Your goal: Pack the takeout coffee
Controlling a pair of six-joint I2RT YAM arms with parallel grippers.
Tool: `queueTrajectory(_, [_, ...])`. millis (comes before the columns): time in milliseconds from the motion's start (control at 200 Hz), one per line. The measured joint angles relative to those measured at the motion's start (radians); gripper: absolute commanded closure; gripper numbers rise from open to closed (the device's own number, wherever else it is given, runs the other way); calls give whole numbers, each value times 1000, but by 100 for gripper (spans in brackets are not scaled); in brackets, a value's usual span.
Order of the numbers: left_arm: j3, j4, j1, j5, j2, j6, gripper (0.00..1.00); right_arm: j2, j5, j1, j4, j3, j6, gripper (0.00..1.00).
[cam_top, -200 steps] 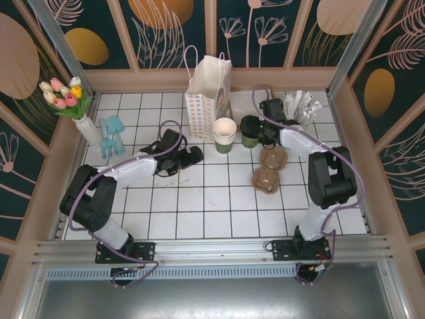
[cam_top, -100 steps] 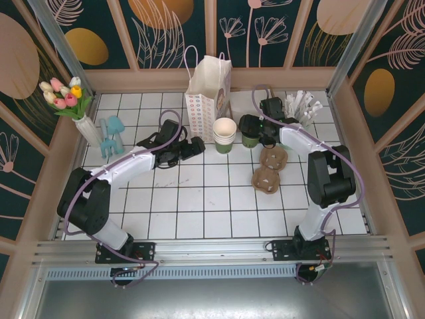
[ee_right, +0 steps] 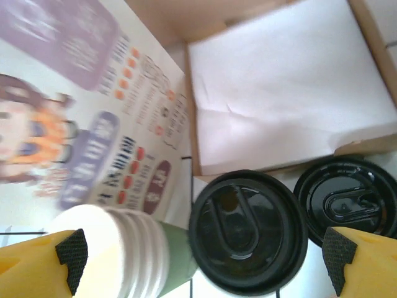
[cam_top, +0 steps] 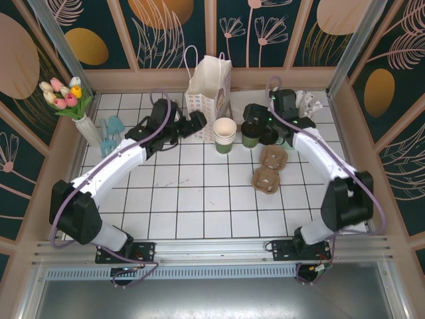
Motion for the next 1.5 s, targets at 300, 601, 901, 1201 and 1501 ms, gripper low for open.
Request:
queueTrajectory(300, [352,-48,0,-60,95,-361,10,-379,5,0,-3,-234,-2,1])
queueTrajectory(601, [613,-255,0,-64,363,-558,13,-524,88,0,-45,-316,5,1])
queueTrajectory(901, [738,-381,0,-87,485,-632,34,-558,132,0,-59,-331,5,1])
queueTrajectory(1201, [827,-428,0,-146,569,-617,83,-616,176,0,-69,-364,10,1])
queueTrajectory(1501, [752,-388,3,-226,520,-594,100,-639,259,0,-77,-388,31,1])
